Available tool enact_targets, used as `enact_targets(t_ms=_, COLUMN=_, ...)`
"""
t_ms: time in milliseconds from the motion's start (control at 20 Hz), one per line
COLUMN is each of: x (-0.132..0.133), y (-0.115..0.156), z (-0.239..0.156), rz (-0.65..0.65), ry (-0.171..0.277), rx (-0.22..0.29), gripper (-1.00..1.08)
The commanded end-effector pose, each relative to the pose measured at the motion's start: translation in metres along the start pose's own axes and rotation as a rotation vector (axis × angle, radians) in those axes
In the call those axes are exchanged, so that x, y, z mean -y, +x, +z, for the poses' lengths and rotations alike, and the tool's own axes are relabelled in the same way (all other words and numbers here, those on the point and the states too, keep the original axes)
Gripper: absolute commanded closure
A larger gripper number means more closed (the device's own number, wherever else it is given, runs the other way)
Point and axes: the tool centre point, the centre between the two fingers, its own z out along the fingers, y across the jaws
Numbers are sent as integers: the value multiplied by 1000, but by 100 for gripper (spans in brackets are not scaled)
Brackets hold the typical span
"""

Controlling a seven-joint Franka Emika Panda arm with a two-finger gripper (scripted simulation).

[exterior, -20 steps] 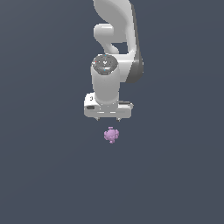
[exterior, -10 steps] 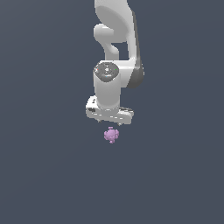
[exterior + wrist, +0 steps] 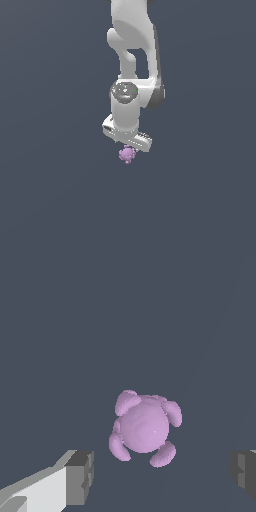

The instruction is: Pick up the object and move it to a goal position.

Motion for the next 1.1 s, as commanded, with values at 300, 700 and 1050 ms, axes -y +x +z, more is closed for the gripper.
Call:
enact_targets(t_ms=300, x=5, y=3, z=17, rz=145, ry=4, rx=-15, gripper=-92)
enact_targets(t_ms=700, x=6, y=3, z=22, rz=188, ry=6, rx=-20, gripper=-92)
enact_targets(t_ms=1050, x=6, y=3, z=36, rz=185, ry=5, rx=-19, gripper=-92)
